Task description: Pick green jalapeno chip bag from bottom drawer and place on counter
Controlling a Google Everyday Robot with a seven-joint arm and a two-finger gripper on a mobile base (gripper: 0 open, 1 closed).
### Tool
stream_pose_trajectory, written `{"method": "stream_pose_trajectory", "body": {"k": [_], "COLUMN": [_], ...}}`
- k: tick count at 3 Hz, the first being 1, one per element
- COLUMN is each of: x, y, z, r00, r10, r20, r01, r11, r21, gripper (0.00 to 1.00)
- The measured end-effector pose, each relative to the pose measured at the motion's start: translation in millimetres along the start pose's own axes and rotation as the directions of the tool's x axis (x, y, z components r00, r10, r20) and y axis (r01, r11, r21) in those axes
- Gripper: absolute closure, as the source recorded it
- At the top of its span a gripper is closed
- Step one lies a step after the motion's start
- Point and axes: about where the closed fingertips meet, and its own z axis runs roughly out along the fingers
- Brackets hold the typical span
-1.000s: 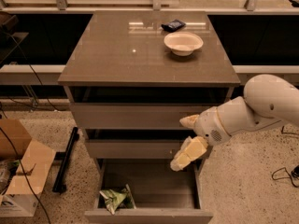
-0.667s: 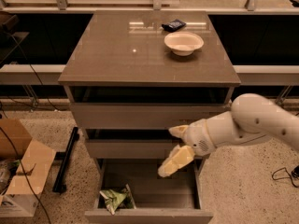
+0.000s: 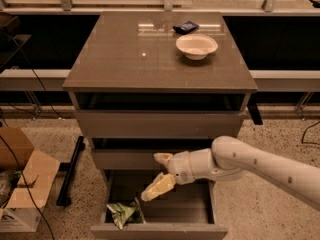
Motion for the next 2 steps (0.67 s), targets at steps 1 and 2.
{"method": "stream_pose_trajectory", "body": {"k": [1,2], "x": [22.4,69.1], "y": [-16.1,-38.8], "z": [36.3,73.8], "r00": [1.0,0.995], "r10": [0.01,0.09], "r20": [0.029,0.039], "r01": [-0.01,-0.088], "r11": [0.9997,0.9949], "r21": [-0.022,-0.049], "gripper": [0.0,0.0]}}
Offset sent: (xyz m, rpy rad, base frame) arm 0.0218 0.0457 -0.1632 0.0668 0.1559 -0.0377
